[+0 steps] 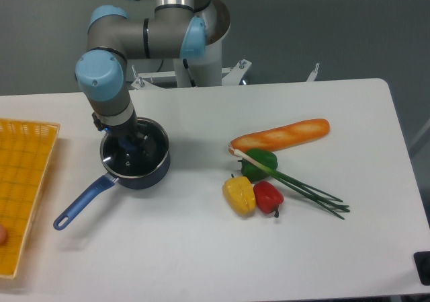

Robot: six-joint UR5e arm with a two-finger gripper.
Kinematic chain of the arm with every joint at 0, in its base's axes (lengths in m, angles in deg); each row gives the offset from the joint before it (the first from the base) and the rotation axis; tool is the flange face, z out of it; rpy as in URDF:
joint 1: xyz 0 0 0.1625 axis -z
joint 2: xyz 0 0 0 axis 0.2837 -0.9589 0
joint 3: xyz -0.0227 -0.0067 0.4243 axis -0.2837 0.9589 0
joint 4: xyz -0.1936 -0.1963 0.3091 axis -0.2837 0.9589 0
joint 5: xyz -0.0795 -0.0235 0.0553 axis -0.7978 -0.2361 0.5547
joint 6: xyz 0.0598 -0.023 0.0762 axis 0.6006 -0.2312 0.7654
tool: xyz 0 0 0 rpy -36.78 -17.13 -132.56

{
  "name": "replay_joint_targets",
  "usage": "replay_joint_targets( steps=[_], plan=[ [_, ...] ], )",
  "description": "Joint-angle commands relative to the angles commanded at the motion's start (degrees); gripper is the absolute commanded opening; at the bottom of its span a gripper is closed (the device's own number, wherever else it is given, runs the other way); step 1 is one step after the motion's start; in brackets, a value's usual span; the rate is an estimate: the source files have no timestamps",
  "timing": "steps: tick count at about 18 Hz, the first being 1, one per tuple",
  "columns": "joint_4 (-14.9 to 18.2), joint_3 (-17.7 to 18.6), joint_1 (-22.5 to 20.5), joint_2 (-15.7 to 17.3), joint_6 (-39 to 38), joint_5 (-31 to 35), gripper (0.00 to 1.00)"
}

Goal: Open the lid
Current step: 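Hold the lid knob firmly in the closed gripper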

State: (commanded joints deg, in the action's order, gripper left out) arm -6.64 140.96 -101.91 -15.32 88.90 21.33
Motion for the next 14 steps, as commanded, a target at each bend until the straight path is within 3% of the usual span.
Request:
replay_joint_targets(
  steps=[14],
  plan=[
    [0.1,0.6,-0.3,0.1,0.6,-0.1,0.98]
  ],
)
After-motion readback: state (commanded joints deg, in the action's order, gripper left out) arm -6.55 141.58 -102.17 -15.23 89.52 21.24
